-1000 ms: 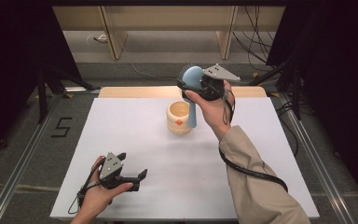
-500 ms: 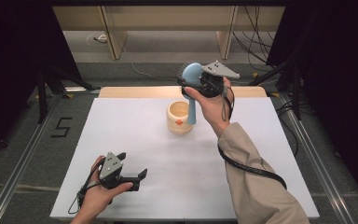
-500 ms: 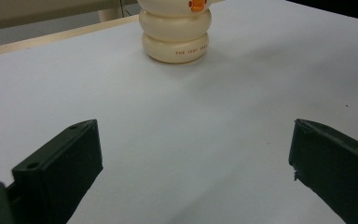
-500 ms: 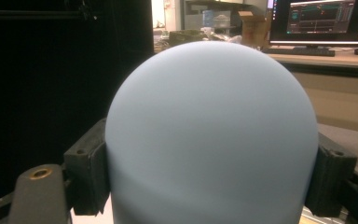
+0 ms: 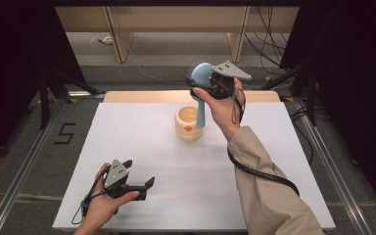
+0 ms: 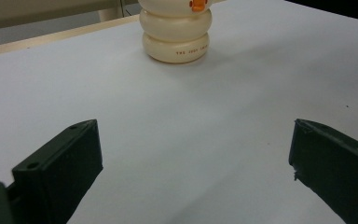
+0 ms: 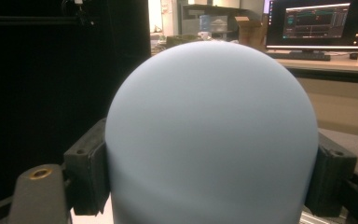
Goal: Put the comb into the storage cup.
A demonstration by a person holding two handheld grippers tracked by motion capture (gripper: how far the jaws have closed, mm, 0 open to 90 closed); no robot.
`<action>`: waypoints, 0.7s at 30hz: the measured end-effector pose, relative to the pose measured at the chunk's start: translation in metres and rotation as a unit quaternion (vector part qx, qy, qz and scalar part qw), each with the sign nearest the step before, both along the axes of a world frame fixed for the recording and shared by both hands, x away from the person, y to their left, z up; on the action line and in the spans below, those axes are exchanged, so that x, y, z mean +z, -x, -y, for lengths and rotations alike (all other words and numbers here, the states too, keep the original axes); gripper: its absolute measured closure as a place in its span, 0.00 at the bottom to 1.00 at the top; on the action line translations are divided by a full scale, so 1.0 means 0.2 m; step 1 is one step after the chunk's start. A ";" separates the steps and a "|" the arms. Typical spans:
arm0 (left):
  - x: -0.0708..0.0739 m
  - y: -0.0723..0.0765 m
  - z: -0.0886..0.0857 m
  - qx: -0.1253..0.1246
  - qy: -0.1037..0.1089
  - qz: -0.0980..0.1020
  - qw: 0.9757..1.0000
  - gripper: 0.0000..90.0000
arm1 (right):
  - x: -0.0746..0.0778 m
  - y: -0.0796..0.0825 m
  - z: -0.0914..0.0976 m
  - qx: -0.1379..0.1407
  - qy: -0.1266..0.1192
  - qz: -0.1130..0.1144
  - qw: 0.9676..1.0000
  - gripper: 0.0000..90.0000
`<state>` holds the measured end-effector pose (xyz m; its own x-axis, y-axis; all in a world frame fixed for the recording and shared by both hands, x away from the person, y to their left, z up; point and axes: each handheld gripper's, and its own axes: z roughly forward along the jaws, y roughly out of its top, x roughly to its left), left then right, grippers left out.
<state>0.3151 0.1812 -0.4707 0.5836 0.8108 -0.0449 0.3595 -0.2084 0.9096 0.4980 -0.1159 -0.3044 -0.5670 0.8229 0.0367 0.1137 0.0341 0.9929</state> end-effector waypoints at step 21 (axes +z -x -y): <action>0.00 0.00 0.00 0.000 -0.001 -0.001 1.000 0.02 | 0.01 -0.03 0.00 -0.005 -0.009 0.005 1.000 0.23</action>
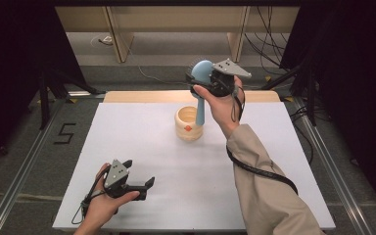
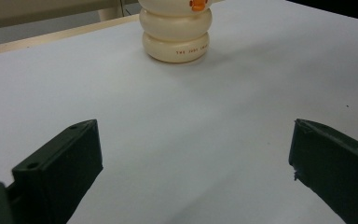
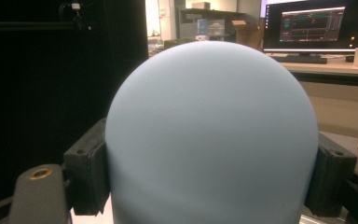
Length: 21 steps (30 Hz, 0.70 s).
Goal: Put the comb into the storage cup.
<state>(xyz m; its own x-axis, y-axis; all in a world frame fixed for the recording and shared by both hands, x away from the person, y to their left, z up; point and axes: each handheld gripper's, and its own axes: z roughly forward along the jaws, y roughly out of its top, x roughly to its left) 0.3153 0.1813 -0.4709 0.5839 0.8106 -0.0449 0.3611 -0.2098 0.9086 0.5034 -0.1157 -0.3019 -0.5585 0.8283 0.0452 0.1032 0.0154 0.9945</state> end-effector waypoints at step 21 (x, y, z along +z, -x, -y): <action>0.00 0.00 0.00 0.002 0.000 0.001 1.000 0.02 | 0.00 -0.03 0.00 -0.007 -0.006 0.002 1.000 0.23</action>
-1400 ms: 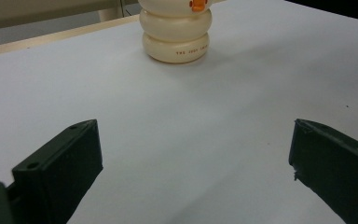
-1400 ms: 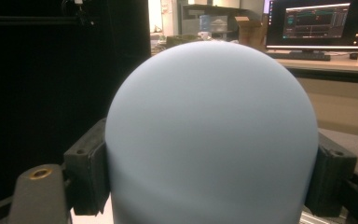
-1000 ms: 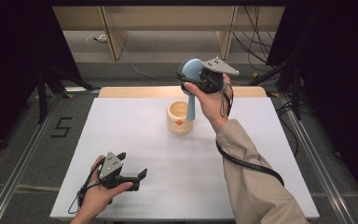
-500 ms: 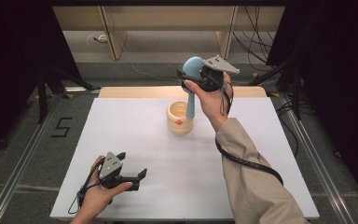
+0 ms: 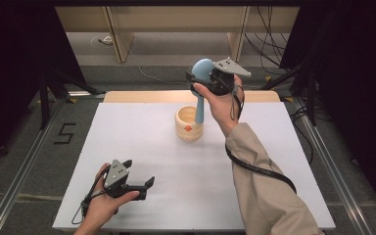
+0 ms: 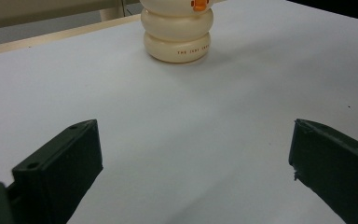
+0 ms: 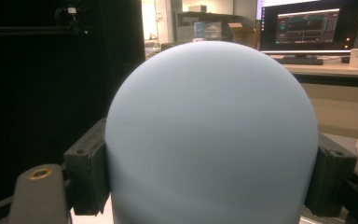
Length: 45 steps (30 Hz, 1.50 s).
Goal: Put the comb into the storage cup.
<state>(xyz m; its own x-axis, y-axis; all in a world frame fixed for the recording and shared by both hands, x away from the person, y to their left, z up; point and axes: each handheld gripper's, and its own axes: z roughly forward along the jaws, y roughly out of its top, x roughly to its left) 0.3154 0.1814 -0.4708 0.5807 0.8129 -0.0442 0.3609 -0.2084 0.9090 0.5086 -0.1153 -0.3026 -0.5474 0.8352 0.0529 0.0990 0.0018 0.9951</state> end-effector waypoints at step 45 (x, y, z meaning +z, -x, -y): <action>0.00 0.00 0.00 0.000 0.004 0.000 1.000 0.02 | -0.01 -0.06 -0.06 -0.003 -0.010 -0.001 1.000 0.23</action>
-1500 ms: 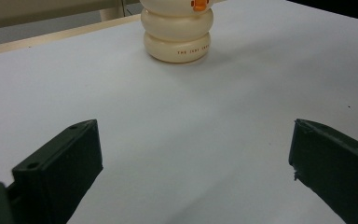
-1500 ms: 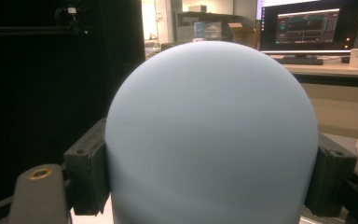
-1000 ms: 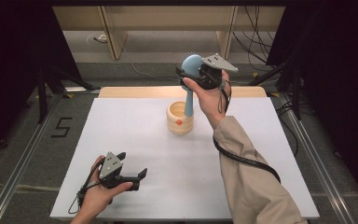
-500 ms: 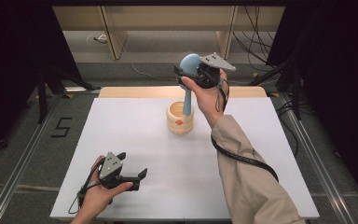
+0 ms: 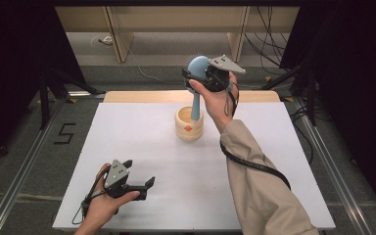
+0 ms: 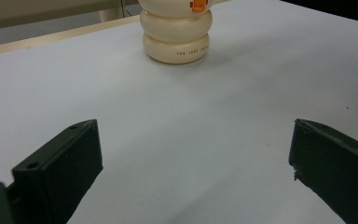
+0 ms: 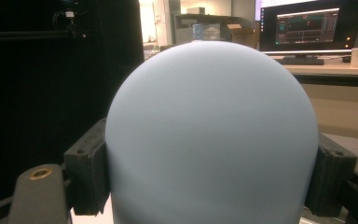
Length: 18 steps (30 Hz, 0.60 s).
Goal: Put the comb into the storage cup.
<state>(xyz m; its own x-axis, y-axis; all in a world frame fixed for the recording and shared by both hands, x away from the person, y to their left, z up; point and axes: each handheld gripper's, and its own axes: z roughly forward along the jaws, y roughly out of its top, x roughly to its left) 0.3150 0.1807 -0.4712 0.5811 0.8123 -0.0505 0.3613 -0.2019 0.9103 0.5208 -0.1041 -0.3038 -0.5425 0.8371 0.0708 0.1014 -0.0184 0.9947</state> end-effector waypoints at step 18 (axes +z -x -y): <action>0.00 0.00 0.00 0.000 0.000 0.002 1.000 0.02 | -0.01 -0.02 -0.02 -0.002 0.001 -0.002 1.000 0.23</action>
